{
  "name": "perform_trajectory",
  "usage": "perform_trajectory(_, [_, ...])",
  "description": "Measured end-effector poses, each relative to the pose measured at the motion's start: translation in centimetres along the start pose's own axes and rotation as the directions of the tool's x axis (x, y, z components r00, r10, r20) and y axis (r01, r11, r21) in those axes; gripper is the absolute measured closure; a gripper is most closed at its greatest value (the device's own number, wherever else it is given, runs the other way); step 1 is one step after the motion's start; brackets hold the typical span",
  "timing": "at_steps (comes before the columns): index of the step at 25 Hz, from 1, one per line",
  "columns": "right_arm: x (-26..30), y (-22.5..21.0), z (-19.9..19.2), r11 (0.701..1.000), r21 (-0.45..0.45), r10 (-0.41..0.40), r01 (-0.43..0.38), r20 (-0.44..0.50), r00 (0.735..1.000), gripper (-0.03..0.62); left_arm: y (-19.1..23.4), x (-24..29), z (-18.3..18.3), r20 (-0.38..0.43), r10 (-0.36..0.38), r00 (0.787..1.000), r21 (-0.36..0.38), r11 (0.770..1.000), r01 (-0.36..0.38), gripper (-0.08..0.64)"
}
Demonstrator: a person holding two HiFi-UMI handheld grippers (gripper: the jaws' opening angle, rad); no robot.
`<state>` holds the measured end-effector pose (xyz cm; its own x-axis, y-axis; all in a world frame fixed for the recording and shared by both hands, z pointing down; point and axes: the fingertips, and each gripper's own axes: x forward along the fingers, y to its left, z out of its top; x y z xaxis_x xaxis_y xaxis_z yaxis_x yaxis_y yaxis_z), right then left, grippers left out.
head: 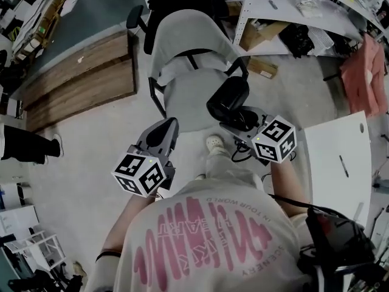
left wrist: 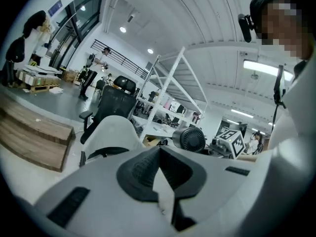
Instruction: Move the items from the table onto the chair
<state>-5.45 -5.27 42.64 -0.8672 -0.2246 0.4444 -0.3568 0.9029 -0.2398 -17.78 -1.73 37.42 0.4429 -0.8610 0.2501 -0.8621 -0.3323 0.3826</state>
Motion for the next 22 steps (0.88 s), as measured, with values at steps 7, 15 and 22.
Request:
perform_trajectory(7, [4.5, -4.1, 1.8, 0.993, -0.028, 0.113, -0.115, -0.071, 0.991, 0.371, 4.5, 2.9, 1.5, 0.009, 0.119, 0.993, -0.031, 0.992, -0.119, 0.551])
perform_trajectory(15, [9.3, -9.9, 2.5, 0.980, -0.038, 0.184, -0.196, -0.208, 0.961, 0.370, 10.3, 8.2, 0.8, -0.046, 0.243, 0.969, -0.058, 0.968, -0.245, 0.551])
perform_trajectory(22, [13.0, -15.1, 0.9, 0.961, 0.011, 0.265, -0.275, -0.310, 0.913, 0.371, 12.6, 14.4, -0.8, -0.130, 0.302, 0.944, -0.105, 0.943, -0.316, 0.551])
